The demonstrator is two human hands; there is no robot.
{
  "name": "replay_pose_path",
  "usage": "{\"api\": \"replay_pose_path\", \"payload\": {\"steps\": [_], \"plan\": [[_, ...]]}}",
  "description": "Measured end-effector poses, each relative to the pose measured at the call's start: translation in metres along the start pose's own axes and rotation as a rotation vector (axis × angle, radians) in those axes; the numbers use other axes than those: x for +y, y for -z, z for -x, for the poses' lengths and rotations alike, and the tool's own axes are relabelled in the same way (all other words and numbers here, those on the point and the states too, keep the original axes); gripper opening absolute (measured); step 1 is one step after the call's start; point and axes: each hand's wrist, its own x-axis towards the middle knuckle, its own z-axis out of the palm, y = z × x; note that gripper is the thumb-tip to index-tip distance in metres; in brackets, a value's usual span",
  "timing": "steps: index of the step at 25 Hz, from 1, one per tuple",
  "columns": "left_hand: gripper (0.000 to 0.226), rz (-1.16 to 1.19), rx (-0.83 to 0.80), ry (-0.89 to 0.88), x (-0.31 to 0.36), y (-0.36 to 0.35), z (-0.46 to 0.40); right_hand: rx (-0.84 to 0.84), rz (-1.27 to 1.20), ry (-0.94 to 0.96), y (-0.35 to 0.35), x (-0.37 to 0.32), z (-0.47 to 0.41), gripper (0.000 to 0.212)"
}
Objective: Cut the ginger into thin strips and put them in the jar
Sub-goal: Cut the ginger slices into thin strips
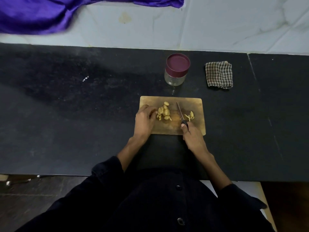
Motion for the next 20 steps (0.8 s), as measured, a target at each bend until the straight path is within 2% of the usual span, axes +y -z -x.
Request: {"api": "replay_pose_path", "payload": {"steps": [4,8,15,20], "plan": [[0.022,-0.212,-0.172,-0.095,0.007,-0.012,0.007,0.009,-0.030,0.009,-0.002,0.001,-0.001,0.027],[0.029,-0.363,-0.284,-0.066,0.010,-0.022,0.005,0.022,-0.031,0.026,-0.004,0.005,-0.002,0.026],[0.019,-0.332,-0.221,-0.098,0.011,-0.024,0.003,0.020,-0.042,0.029,-0.004,0.007,-0.003,0.027],[0.022,-0.275,-0.169,-0.087,0.013,-0.018,0.006,0.012,-0.056,0.033,-0.004,0.009,-0.005,0.026]]}}
